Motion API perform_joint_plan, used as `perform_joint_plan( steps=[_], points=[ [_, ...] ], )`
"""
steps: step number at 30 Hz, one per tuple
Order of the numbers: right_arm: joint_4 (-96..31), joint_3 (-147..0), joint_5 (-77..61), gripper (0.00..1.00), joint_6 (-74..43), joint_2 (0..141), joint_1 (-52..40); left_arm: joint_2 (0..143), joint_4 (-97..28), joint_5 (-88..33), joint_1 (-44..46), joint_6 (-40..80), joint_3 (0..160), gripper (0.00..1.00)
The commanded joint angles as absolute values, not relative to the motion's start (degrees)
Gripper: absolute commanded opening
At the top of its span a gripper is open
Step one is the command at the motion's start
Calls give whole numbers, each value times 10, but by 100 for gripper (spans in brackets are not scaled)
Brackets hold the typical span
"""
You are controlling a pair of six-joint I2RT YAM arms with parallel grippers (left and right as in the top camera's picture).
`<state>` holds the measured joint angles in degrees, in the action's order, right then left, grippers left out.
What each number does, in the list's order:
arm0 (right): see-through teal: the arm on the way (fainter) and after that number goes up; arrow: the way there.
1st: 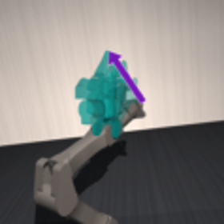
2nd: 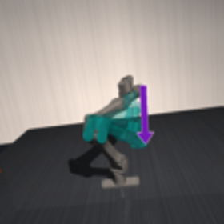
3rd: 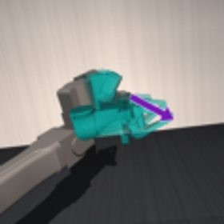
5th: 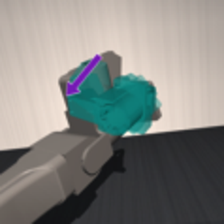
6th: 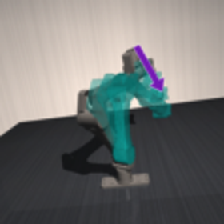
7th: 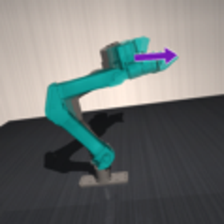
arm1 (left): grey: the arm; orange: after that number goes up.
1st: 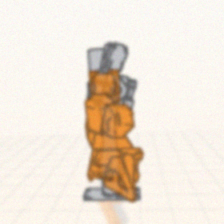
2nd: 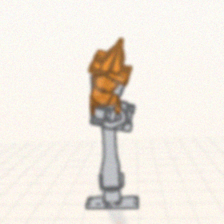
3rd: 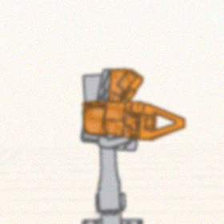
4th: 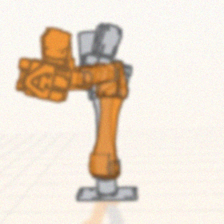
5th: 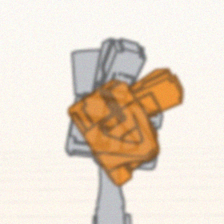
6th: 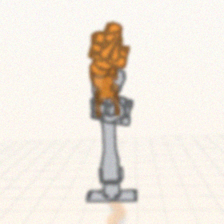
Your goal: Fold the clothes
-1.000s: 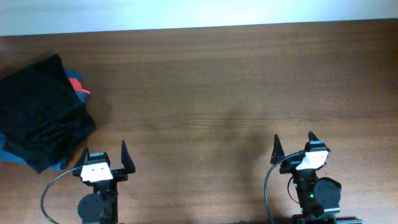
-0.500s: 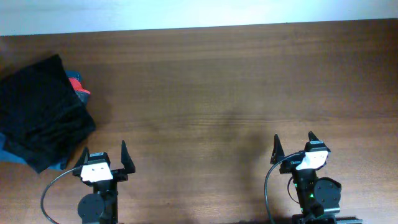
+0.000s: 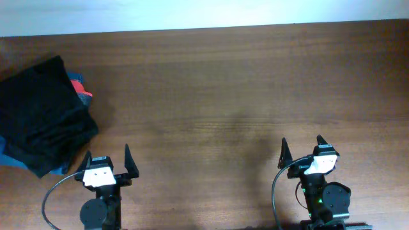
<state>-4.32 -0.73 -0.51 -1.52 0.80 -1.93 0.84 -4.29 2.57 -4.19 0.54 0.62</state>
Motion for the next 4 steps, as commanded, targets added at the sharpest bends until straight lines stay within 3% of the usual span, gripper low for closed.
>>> perform_joint_plan(
  steps=[1,4],
  points=[
    [-44,-3,-8,99,-20,4,-22,4,-46,28,-41,13,5,99],
    [-45,-3,-8,99,-20,4,-22,4,-46,28,-41,13,5,99]
  ],
)
